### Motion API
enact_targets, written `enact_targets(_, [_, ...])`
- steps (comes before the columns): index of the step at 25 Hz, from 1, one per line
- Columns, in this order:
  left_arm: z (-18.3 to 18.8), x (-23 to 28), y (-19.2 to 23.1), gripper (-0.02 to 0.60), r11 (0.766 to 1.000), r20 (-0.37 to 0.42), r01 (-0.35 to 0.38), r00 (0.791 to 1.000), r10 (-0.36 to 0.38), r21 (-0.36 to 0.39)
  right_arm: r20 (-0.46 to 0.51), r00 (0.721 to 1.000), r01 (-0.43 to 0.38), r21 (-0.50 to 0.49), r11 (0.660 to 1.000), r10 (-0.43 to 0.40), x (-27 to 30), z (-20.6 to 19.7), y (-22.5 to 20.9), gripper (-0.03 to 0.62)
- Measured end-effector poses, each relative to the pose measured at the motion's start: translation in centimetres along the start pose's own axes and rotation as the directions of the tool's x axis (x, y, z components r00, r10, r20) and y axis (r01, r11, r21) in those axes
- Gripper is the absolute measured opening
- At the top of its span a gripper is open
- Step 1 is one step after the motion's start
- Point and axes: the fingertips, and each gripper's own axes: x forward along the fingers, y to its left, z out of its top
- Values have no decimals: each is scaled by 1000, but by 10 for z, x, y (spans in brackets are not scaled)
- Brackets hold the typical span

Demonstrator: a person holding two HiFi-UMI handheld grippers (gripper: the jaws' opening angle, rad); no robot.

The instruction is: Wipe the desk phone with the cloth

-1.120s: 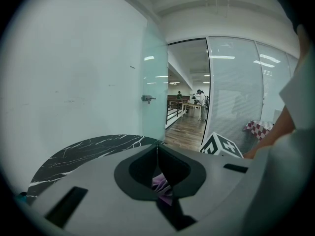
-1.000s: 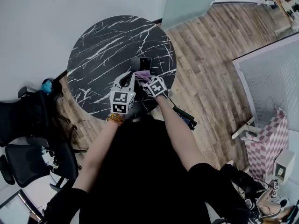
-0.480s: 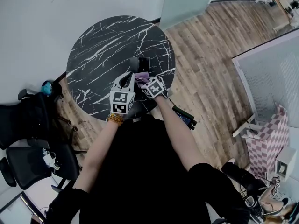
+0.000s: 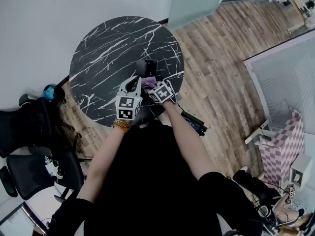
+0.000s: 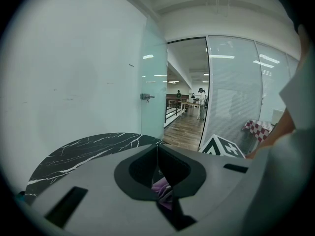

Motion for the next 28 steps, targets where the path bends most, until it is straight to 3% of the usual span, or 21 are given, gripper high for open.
enact_targets(16, [-4,3,-3,20,1000,-13,3,1000,-3,-5,-27,1000,-16,1,1000,16,0,-4,4,74])
enact_targets(23, [-9,5,-4,20,1000,-21,4,1000,-4,-7,-86,996,22,-80,997,-29,4,-9,7,74])
enact_targets(28, [-9,6,-7,20,1000,-21,10,1000,-10,-9,-116,993,8,-79,997,-18,3,-14,11,74])
